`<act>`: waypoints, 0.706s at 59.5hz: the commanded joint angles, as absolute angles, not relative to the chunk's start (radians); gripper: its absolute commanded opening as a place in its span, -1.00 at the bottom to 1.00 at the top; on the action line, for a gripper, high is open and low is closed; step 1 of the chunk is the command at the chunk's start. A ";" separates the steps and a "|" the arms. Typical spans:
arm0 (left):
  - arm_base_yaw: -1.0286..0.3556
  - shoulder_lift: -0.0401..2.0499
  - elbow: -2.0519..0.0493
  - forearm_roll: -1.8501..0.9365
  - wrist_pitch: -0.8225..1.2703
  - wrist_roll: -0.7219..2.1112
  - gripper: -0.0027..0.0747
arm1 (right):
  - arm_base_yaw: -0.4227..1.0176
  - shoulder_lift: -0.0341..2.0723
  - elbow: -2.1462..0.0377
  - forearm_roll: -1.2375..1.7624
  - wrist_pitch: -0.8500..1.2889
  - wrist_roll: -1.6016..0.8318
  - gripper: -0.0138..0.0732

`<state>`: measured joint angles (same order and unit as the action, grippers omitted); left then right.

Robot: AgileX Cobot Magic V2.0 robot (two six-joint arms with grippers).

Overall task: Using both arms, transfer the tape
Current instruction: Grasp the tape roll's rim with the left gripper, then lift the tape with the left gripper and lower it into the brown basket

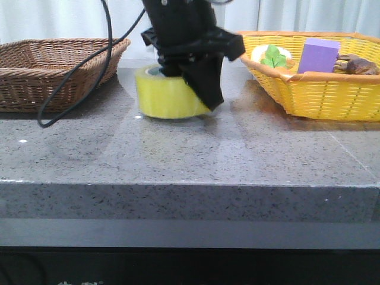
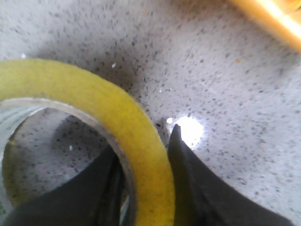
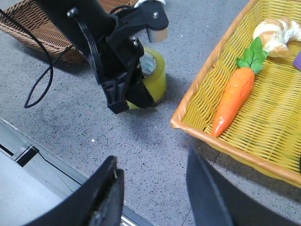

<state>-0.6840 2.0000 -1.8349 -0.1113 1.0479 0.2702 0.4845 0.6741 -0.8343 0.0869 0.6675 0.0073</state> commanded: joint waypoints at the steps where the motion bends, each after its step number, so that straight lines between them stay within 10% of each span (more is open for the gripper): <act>1: -0.685 1.934 -1.918 -0.101 1.038 0.260 -0.63 | 0.478 0.672 -0.860 0.091 0.599 0.000 0.12; 42: -0.471 1.934 -2.177 -0.038 1.242 0.209 -0.63 | 0.478 0.672 -0.860 0.091 0.599 0.000 0.12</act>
